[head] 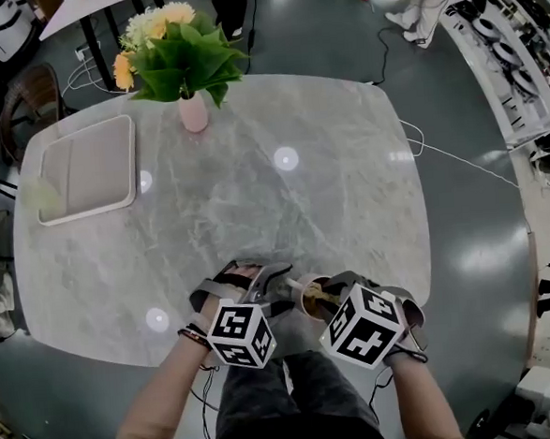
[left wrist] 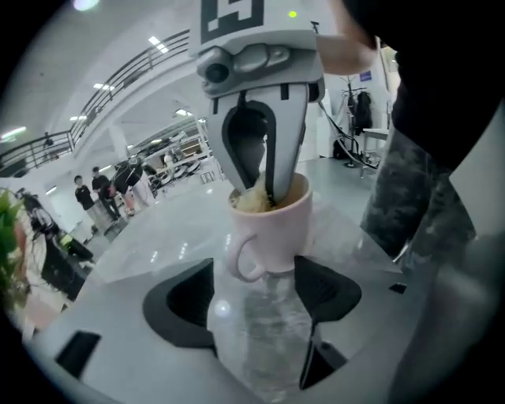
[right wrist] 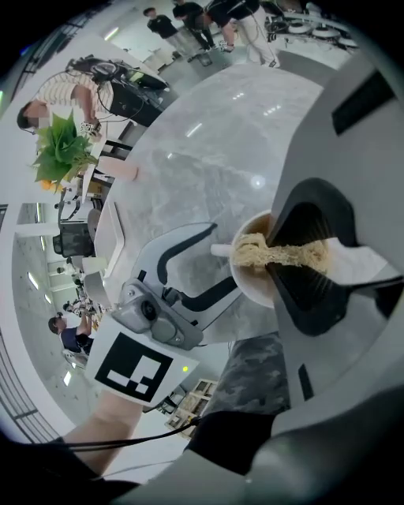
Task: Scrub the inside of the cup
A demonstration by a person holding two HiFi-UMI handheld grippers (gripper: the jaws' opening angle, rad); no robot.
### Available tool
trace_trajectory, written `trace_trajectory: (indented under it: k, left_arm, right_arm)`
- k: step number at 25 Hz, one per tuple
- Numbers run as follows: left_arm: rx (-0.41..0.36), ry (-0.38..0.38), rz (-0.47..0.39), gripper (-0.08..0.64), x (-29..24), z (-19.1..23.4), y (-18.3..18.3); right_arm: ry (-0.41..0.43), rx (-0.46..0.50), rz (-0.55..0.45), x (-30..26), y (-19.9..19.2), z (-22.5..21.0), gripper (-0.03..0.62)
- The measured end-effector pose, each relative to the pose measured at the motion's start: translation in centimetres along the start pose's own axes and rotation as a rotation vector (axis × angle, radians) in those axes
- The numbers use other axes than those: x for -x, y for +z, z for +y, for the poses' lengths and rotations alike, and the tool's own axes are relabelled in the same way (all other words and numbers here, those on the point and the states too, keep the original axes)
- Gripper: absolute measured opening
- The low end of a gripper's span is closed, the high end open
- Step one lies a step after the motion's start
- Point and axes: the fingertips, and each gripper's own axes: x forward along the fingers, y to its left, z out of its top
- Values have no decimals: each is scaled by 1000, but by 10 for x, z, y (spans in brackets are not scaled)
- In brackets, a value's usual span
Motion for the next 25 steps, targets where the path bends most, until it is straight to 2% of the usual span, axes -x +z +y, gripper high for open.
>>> trace_trajectory:
  k: [1,3,4,5,11,16,22,25]
  left_arm:
    - [-17,-14,-9,306,-2,-3,2]
    - [-14,-9,-25,255,-3,-4,4]
    - [1,6,-32,196,-2,-2,4]
    - [23,20,-36,94,-1,1,4]
    - [123,27,-24,78,7,-11,7]
    - [178,-19,-49,63,13,-50,21]
    - [121,-26,4,50,7,-84,28]
    - [106,-13,24,48,5,-88,28]
  right_arm:
    - [-11,10,12,-4,-1,0,60]
    - [-31,50,42,-10,-4,0,61]
    - [-40,75,51,-11,-5,1,61]
    - [-46,97,52,-12,-5,1,61]
    - [-40,153,8,-10,-4,0,60]
    - [12,120,-41,-8,-1,0,61]
    - [108,84,-44,-7,5,19,60]
    - [191,-30,-163,10,18,21,60]
